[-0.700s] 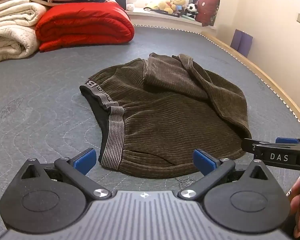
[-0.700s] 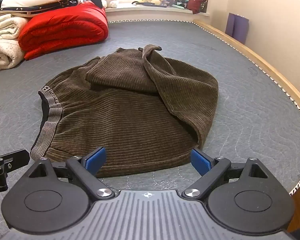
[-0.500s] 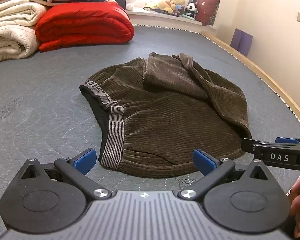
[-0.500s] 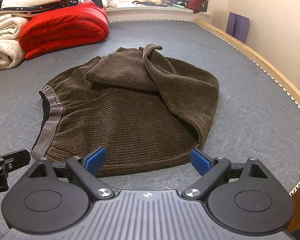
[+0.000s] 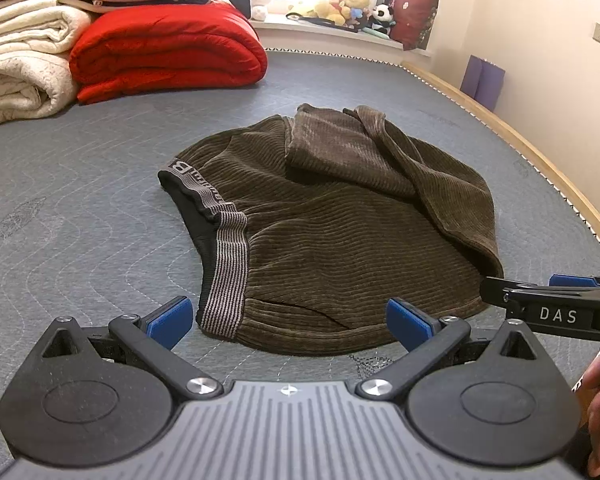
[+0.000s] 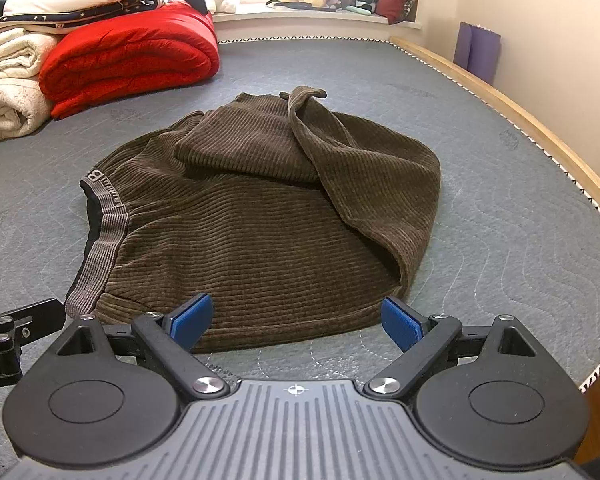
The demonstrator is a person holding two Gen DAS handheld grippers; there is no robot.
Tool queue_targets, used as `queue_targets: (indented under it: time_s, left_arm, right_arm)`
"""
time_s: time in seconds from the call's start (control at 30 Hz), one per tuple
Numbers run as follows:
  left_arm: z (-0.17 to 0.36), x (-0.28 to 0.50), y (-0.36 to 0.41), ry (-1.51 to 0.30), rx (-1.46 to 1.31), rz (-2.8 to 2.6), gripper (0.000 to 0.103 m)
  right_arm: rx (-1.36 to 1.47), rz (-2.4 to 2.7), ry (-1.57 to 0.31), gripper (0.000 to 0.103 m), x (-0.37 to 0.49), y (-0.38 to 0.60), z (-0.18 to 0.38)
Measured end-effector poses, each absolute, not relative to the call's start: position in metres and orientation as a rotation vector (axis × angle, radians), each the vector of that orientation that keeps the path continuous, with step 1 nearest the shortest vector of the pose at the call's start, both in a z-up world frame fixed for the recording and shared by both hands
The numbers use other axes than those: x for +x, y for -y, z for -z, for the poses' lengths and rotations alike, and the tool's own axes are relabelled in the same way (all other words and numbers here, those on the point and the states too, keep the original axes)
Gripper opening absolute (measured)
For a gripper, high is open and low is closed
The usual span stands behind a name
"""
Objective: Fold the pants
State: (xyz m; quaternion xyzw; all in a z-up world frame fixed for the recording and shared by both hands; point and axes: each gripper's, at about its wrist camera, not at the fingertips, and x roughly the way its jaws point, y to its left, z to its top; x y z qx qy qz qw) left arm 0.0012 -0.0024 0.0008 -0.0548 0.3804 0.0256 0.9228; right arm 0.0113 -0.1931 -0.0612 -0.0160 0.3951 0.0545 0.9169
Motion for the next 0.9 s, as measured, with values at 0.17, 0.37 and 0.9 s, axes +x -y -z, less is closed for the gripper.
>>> queue_targets:
  time_s: [0.17,0.37,0.9]
  left_arm:
    - [-0.001,0.001,0.002,-0.777,-0.118,-0.047,0.103]
    - [-0.001,0.001,0.002,-0.775,-0.104,-0.048,0.103]
    - [-0.020,-0.001,-0.008,-0.771,-0.089,0.069,0.048]
  right_arm:
    - [-0.032,-0.110,-0.818,0.092,0.012,0.193,0.062]
    - [-0.031,-0.111,-0.822,0.092,0.013,0.192,0.061]
    - [0.024,-0.128,-0.824,0.081,0.014,0.196,0.060]
